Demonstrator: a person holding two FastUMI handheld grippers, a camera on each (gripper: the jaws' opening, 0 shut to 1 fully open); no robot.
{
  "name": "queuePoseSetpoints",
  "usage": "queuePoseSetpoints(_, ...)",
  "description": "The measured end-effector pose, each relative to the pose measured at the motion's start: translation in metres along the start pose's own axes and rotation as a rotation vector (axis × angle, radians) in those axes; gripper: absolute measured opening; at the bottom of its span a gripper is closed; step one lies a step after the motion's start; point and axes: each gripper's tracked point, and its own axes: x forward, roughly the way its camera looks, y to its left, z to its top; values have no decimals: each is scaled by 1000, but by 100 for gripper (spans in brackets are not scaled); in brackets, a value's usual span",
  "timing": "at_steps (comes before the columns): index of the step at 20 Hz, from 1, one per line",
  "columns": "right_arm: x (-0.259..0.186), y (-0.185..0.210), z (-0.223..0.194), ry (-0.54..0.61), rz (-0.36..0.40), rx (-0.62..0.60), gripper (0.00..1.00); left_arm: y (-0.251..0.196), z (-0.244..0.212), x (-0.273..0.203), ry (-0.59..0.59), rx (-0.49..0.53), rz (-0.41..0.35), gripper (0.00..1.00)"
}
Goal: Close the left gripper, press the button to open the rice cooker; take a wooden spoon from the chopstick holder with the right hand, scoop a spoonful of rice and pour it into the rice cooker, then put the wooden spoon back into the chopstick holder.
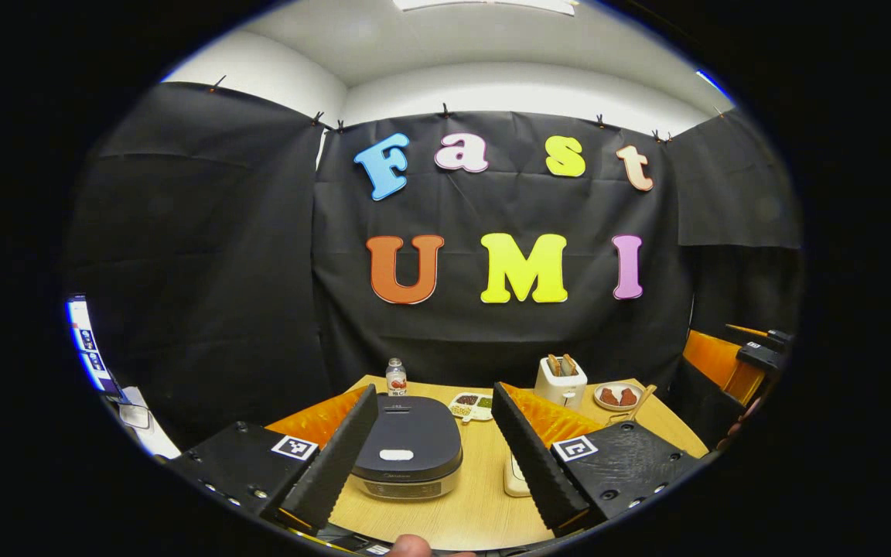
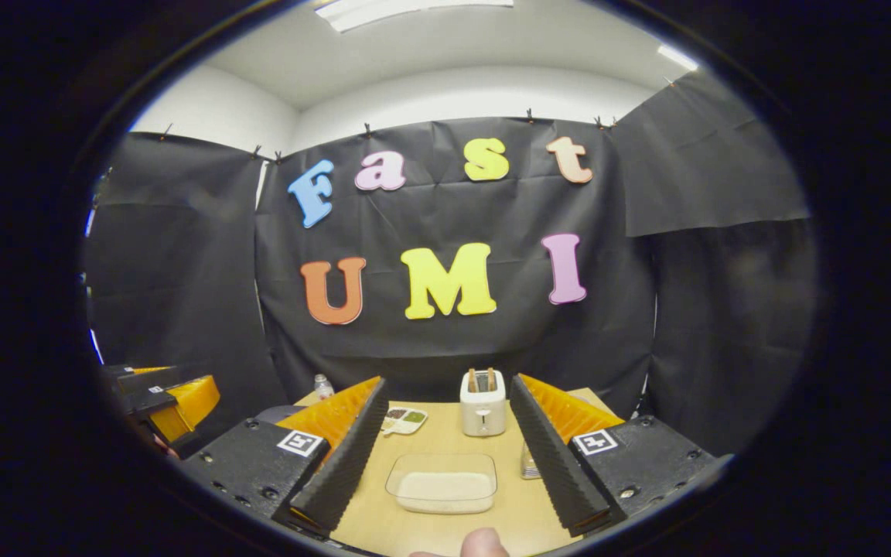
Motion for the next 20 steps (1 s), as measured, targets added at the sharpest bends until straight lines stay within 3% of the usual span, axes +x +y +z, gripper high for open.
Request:
queuePoseSetpoints(16, 24, -12, -6, 28, -2, -36, 100, 14, -22, 11, 91, -5, 8, 95)
queuePoseSetpoints(17, 28, -15, -7, 32, -3, -34, 100, 14, -25, 17, 106, -13, 0, 100)
queuePoseSetpoints(18, 31, -18, -8, 35, -5, -34, 100, 11, -28, 20, 127, -26, -16, 95)
queuePoseSetpoints(20, 40, -27, -7, 35, -11, -40, 100, 17, -35, 30, 168, -34, -16, 95)
